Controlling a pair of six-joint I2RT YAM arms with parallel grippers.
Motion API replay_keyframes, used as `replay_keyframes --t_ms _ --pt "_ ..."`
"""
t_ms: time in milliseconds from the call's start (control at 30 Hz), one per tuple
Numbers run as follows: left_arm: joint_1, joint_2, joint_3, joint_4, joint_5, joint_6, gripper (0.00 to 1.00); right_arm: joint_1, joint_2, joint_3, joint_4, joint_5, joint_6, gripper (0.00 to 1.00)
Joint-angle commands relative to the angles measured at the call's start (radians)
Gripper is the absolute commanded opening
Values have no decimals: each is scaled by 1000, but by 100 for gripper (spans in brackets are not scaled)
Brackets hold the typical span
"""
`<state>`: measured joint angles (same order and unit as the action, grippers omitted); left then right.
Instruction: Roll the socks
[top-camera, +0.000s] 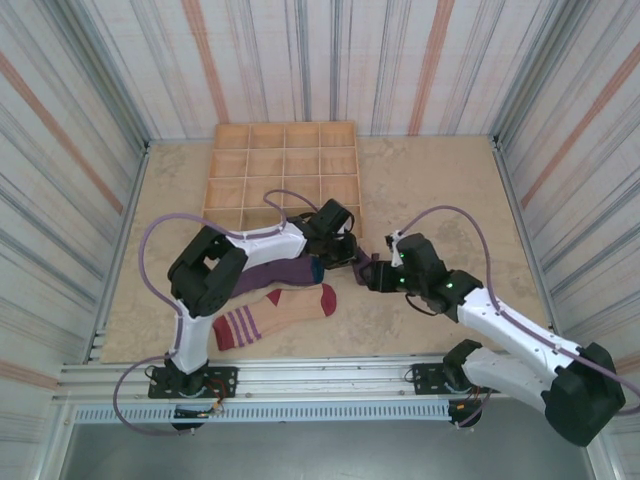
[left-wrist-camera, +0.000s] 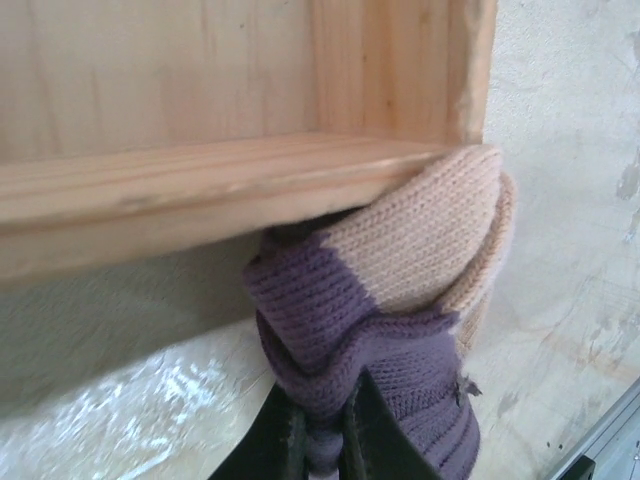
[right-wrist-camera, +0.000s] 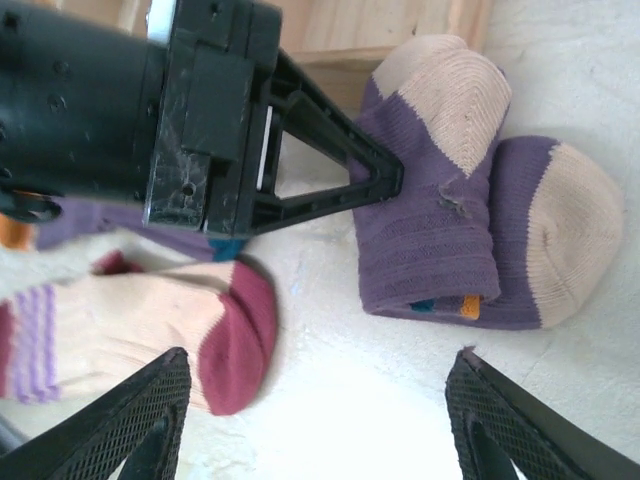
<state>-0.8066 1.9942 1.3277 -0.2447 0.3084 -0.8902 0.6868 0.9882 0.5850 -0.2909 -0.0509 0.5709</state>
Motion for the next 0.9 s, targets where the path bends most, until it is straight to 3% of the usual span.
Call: replay_keyframes --t_ms 0,200,567,633,733,867 --pt "1 -56 -41 -76 -35 3 0 100 81 36 -41 273 -112 70" --pt "1 -92 -88 -76 -34 -12 0 226 268 75 62 430 -186 70" --pt "3 -114 -109 -68 -22 -16 0 257 469 97 216 494 -235 62" --pt "4 -118 -114 -62 -18 -17 0 254 492 105 219 487 -232 58" --pt "9 -125 -121 -57 -13 -17 1 229 513 94 225 450 -204 43" --pt "22 -146 -145 -31 11 -16 12 187 495 34 254 371 -152 19"
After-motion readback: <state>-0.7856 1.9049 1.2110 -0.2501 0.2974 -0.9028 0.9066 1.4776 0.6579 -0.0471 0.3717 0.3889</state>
